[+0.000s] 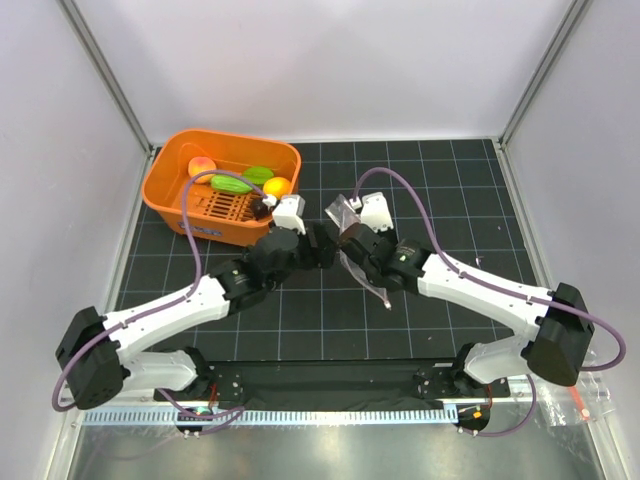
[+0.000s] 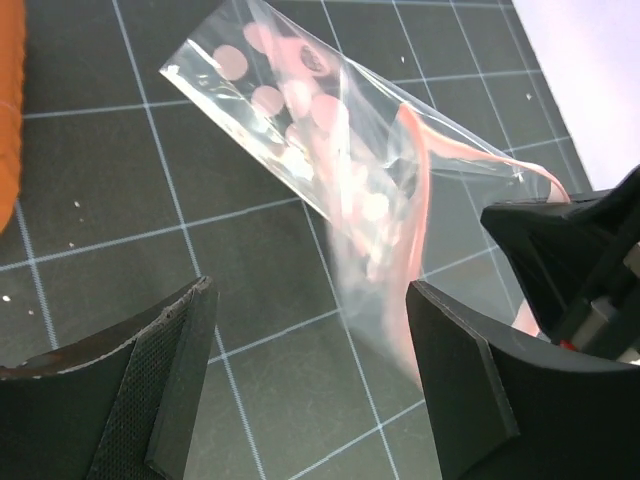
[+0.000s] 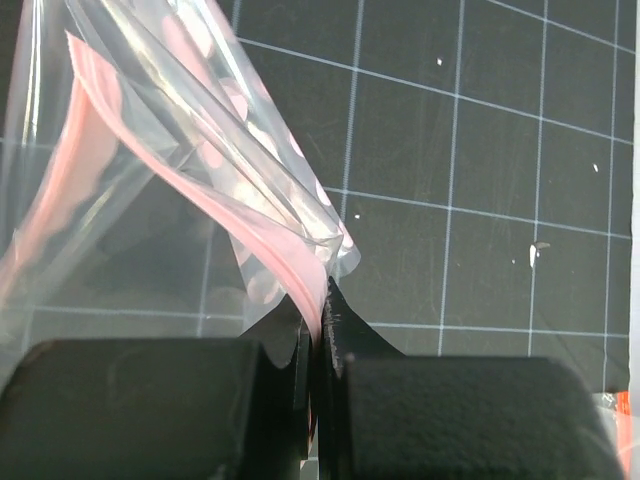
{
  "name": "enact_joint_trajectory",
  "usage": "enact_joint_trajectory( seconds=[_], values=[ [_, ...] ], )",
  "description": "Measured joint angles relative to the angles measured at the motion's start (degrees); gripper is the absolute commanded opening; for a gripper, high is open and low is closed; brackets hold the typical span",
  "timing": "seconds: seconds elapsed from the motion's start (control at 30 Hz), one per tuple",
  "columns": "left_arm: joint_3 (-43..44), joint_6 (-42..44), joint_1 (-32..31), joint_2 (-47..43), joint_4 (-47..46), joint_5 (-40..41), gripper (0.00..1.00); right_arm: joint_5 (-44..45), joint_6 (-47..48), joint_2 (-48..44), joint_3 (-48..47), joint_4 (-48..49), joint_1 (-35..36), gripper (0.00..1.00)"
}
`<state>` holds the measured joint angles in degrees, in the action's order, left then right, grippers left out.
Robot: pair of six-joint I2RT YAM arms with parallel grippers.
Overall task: Place the food in the zip-top bag and seal the zipper
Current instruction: Open the zipper of the food storage bag, then pick up the fake vegetable from the bin.
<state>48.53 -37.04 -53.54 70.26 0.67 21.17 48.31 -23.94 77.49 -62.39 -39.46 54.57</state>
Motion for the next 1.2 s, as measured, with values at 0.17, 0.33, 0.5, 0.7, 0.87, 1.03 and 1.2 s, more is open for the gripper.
enact_joint_trajectory(
  seconds=[0.17,0.33,0.5,0.7,0.87,1.03,1.2],
  values=[
    [-2.10,-0.04,3.82,-3.85,0.17,-2.86,0.88,0.00,0.04,0.00,0.72,0.00,-1.60,0.01],
    [-3.43,0.20,7.21,-9.88,1.66,-3.34,0.97,0.00,0.11,0.00,0.90,0.00,-1.92,0.01],
    [-3.43,0.20,13.38,-14.93,3.52,-1.57,0.98,-0.07,0.33,0.00,0.96,0.20,-1.92,0.01],
    [-3.06,0.00,16.44,-11.21,6.78,1.36,0.98,-0.66,1.09,0.00,1.36,0.85,-1.92,0.01],
    [-2.84,-0.33,18.78,-9.66,9.79,3.63,0.98,-1.68,1.36,0.00,1.68,1.73,-1.92,0.01],
    [2.21,-2.95,21.24,-7.89,13.42,3.74,0.97,-3.08,1.66,0.00,1.97,2.36,-1.92,0.01],
    [11.10,-4.09,22.40,-4.13,17.99,4.22,0.99,-4.42,2.29,0.00,2.60,3.80,-1.92,0.01]
  ],
)
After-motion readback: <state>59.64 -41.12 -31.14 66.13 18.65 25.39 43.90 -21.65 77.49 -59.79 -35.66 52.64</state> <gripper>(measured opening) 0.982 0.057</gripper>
